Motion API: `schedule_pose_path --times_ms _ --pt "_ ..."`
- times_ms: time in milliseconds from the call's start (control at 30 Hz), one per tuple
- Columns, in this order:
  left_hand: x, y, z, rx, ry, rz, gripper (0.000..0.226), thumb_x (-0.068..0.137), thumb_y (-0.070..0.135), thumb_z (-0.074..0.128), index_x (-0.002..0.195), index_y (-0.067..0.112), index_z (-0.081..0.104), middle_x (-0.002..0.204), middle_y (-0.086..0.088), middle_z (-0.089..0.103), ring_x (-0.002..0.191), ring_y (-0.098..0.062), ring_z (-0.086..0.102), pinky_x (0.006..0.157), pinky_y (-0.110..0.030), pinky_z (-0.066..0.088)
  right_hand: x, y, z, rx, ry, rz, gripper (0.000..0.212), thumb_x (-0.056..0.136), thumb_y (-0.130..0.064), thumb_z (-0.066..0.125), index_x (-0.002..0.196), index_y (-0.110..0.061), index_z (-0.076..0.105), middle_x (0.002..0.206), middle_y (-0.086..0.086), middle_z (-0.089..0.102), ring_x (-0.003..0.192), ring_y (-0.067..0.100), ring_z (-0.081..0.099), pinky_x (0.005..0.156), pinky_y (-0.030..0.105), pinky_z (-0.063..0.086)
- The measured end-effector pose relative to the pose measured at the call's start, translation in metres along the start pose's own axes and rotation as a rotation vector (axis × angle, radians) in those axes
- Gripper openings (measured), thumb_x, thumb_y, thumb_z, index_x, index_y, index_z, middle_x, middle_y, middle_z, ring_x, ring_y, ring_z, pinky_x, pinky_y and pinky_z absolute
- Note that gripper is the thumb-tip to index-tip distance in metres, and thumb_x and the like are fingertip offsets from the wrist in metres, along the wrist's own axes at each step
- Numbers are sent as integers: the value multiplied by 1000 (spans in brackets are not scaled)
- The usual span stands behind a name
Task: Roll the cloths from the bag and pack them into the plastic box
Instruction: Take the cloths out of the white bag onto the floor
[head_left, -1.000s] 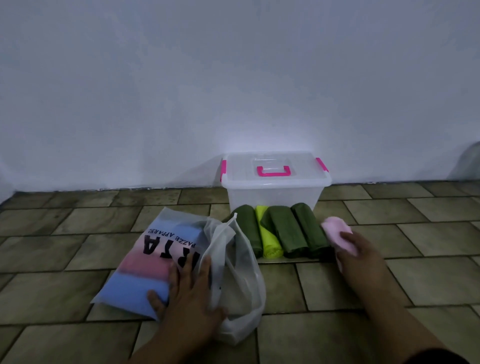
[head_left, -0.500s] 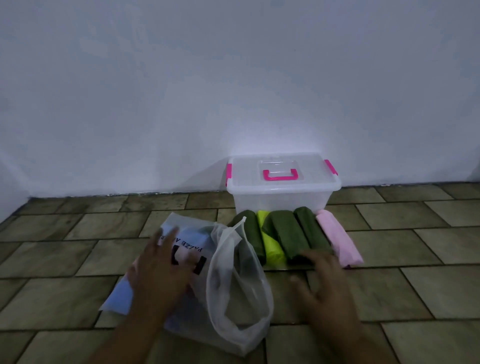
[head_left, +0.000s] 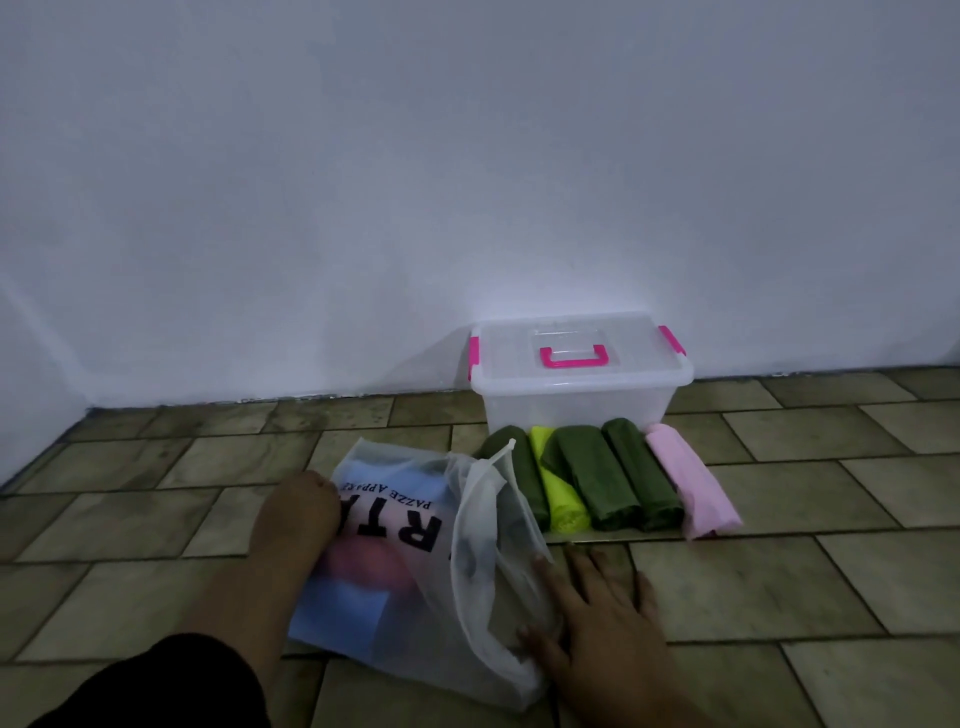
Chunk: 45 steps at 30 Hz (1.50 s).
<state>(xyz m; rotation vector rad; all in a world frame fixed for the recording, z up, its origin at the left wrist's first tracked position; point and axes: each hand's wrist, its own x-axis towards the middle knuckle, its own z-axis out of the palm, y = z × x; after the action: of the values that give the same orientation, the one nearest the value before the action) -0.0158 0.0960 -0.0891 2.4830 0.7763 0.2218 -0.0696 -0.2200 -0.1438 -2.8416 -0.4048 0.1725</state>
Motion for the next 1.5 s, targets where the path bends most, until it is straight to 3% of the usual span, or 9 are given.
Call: schedule_pose_path --times_ms 133,400,700,833,933,1067,1200,1300,1500 --pt "-16 34 -33 49 235 238 26 88 15 47 63 21 44 67 -3 47 64 -24 44 59 -32 32 2 -1 3 10 4 12 84 68 -85 16 144 -54 -1 160 -10 6 146 12 -4 113 51 -6" --pt "-54 101 -104 86 517 692 22 97 22 43 75 21 45 75 2 44 68 -16 40 62 -31 30 6 4 11 12 1 3 82 69 -78 22 144 -51 -2 160 -8 7 146 15 -3 112 53 -6" --pt "-2 15 -83 118 203 85 15 90 4 46 87 0 60 94 -21 63 80 -29 56 69 -35 45 2 10 6 78 31 -29 90 61 -73 29 144 -51 6 158 -10 15 146 12 3 113 51 0" --pt "-13 12 -66 152 103 -134 47 97 27 42 137 4 43 143 -21 40 129 -35 39 102 -46 37 3 11 9 79 47 -17 85 65 -75 28 144 -52 9 157 -12 16 145 9 4 113 51 -1" --pt "-57 52 -45 180 155 142 73 95 55 31 152 19 3 160 -6 -7 146 -25 -4 113 -57 12 2 9 8 95 49 -17 86 65 -80 27 144 -52 8 157 -14 18 145 8 6 113 50 -2" --pt "-134 99 2 299 -56 700 77 78 82 11 142 47 -14 152 15 -30 139 -15 -28 109 -59 -7 1 8 7 103 69 -24 86 66 -84 21 144 -51 11 157 -14 19 145 9 6 113 50 1" --pt "-131 68 23 487 -118 579 74 85 72 21 145 44 -12 154 10 -28 143 -22 -21 110 -62 -8 -3 8 3 126 52 -37 85 65 -84 23 143 -53 13 157 -13 19 145 8 8 114 49 0" --pt "-107 37 24 402 -137 564 69 91 64 23 145 44 -15 155 10 -23 144 -16 -17 115 -51 -7 -5 3 -5 149 160 -80 83 64 -80 40 140 -48 31 153 -7 29 140 16 28 112 49 19" --pt "-91 20 33 189 -163 594 65 95 57 29 141 47 -14 150 18 -22 143 -9 -12 112 -35 -2 22 -43 -35 313 141 -384 50 82 -38 50 132 -33 46 139 -10 43 126 9 40 103 24 35"
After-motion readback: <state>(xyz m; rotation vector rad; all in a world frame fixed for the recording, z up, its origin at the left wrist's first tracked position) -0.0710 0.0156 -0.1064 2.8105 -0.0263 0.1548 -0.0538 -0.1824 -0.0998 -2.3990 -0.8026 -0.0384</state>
